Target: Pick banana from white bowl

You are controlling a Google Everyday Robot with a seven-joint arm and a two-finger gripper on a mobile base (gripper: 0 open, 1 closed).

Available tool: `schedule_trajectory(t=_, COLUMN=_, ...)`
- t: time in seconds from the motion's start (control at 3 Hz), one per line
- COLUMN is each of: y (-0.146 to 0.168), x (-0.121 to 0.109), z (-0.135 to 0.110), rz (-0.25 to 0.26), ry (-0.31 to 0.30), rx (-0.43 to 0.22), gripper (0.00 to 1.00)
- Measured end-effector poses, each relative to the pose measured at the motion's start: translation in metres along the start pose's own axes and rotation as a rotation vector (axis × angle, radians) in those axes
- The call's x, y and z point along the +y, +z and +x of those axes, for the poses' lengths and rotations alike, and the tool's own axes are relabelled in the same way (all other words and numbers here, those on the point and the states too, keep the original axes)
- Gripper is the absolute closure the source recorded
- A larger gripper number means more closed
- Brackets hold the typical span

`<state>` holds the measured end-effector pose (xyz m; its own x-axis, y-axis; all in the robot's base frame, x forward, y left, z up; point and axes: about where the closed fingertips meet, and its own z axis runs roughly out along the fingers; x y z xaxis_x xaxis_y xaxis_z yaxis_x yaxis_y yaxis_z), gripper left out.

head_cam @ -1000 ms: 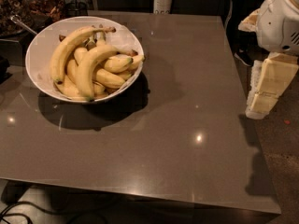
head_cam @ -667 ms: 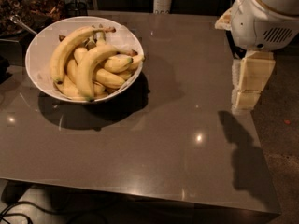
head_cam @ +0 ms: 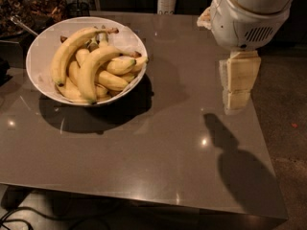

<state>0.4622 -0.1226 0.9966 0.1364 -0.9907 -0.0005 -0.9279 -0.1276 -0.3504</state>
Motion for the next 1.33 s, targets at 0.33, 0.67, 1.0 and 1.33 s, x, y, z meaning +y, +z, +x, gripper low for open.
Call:
schedule_trajectory(t=0.33, y=0.000, x=-0.030, z=-0.027, rz=0.045, ry=-0.061, rx=-0.018, gripper=0.00)
schedule_trajectory(t=0.67, y=0.007, x=-0.065, z=-0.062, rz=0.060, ry=-0.166, rx=-0.027, gripper=0.00)
schedule_trajectory(t=1.0, y=0.023, x=-0.087, z=-0.091, rz=0.035, ry=-0.255, rx=-0.047, gripper=0.00)
schedule_trajectory(t=1.33, y=0.021, x=-0.089, z=-0.094, rz=0.051, ry=-0.255, rx=-0.055, gripper=0.00)
